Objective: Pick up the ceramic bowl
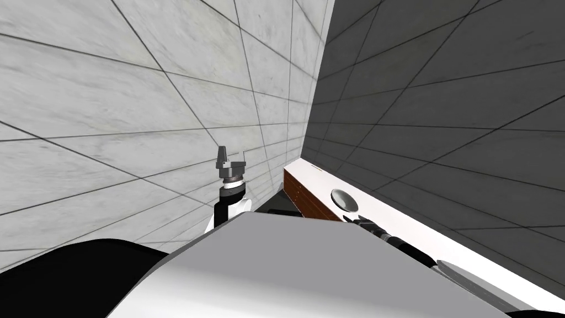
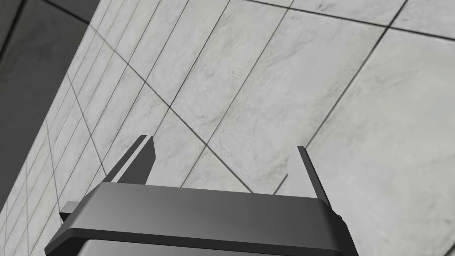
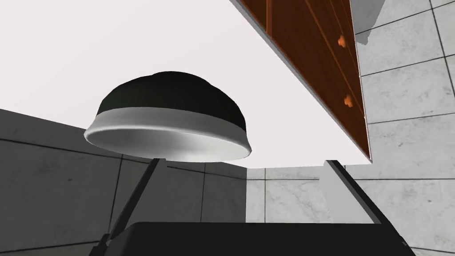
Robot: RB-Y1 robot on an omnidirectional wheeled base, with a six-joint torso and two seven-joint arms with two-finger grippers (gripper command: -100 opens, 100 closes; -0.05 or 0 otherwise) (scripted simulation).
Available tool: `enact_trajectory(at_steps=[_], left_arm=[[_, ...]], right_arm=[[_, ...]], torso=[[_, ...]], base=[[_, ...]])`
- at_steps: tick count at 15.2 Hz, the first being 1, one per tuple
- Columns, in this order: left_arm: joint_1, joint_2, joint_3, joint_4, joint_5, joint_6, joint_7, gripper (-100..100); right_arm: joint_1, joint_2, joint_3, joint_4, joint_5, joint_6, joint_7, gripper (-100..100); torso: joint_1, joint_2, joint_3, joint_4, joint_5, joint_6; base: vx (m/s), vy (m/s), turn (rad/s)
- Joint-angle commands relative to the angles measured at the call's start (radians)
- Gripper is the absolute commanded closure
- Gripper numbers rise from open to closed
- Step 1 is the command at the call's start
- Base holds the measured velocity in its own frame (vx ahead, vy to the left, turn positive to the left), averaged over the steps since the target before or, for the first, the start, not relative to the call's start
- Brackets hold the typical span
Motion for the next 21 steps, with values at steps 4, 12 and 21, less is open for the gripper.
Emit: enact_trajectory(at_steps=[4, 12, 21], left_arm=[[0.0, 0.0, 0.0, 0.0, 0.0, 0.0, 0.0, 0], [0.0, 0.0, 0.0, 0.0, 0.0, 0.0, 0.0, 0], [0.0, 0.0, 0.0, 0.0, 0.0, 0.0, 0.0, 0]], right_arm=[[0.039, -0.09, 0.039, 0.028, 0.026, 0.038, 0.026, -100], [0.126, -0.236, 0.141, 0.106, 0.076, 0.083, 0.075, -100], [0.142, -0.229, 0.226, 0.176, 0.105, 0.096, 0.112, -100]], torso=[[0.001, 0.0, 0.0, 0.0, 0.0, -0.001], [0.002, -0.001, 0.0, 0.0, 0.001, 0.0], [0.001, 0.006, 0.003, 0.001, 0.0, 0.001]], base=[[0.084, 0.038, 0.239], [0.097, 0.041, 0.25], [0.06, 0.025, 0.178]])
